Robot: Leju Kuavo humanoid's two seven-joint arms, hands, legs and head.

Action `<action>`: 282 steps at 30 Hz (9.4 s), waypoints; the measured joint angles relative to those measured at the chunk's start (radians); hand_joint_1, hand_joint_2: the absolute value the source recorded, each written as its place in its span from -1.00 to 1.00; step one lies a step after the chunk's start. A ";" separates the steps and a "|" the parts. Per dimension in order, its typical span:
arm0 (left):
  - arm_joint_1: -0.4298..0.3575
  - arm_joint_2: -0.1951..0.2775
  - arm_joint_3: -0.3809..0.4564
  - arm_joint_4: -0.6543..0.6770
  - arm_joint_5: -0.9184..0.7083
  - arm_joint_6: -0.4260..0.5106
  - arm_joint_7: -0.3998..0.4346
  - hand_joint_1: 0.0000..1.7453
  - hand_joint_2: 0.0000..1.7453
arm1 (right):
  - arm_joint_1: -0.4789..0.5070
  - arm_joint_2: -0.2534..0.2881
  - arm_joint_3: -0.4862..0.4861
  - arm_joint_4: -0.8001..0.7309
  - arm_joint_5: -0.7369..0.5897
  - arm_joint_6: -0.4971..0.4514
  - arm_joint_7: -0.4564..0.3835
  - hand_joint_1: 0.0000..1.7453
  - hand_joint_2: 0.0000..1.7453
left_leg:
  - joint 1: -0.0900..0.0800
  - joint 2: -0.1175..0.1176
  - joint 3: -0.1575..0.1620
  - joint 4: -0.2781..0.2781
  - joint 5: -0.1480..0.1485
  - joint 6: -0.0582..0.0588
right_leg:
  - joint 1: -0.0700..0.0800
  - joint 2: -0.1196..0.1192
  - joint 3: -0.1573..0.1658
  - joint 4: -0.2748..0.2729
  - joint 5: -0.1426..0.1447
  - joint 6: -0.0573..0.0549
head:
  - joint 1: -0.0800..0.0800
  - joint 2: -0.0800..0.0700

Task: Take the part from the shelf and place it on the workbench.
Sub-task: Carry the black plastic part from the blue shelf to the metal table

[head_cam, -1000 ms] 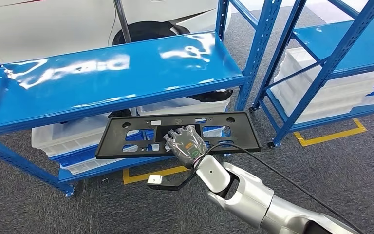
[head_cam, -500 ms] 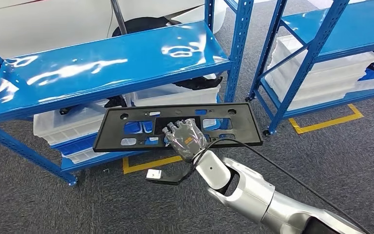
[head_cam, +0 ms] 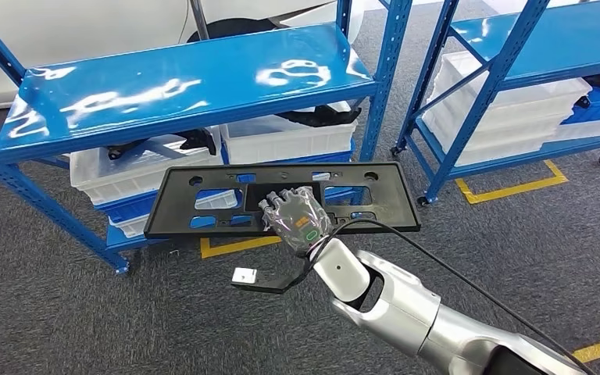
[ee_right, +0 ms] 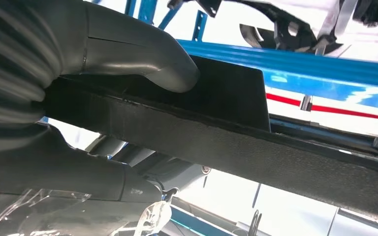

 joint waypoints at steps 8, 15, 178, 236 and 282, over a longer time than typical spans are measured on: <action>0.000 0.000 0.000 0.000 0.000 0.000 0.000 -1.00 1.00 | 0.002 0.001 -0.002 -0.003 -0.009 0.001 -0.004 1.00 1.00 | 0.002 -0.014 -0.094 0.048 0.053 -0.039 | -0.009 0.020 0.253 -0.316 0.033 -0.018 | 0.000 0.000; 0.007 0.000 0.002 0.000 0.001 0.001 0.000 -1.00 1.00 | 0.007 0.001 -0.003 -0.003 -0.014 0.003 -0.005 1.00 1.00 | 0.016 -0.015 -0.200 0.350 -0.117 -0.073 | -0.007 -0.030 0.216 -0.313 0.066 -0.054 | -0.004 0.000; 0.015 -0.017 0.029 -0.001 -0.052 0.000 0.035 -1.00 1.00 | -0.006 -0.003 -0.028 -0.026 -0.156 0.147 0.053 1.00 1.00 | -0.023 0.019 -0.054 0.052 0.012 -0.010 | -0.007 -0.102 0.157 -0.248 0.064 -0.020 | -0.034 0.000; 0.027 -0.026 0.046 -0.001 -0.045 0.014 0.035 -1.00 1.00 | -0.028 0.006 -0.009 -0.027 -0.127 0.189 0.020 1.00 1.00 | -0.017 0.053 -0.059 0.071 -0.007 -0.023 | 0.002 -0.119 0.153 -0.278 0.097 -0.027 | -0.026 -0.001; 0.031 -0.043 0.059 -0.001 -0.037 0.015 0.035 -1.00 1.00 | -0.061 0.019 0.067 -0.002 -0.113 0.223 -0.002 1.00 1.00 | 0.010 -0.157 -0.040 0.062 -0.014 -0.023 | -0.009 0.077 0.113 -0.287 0.143 -0.014 | -0.011 0.000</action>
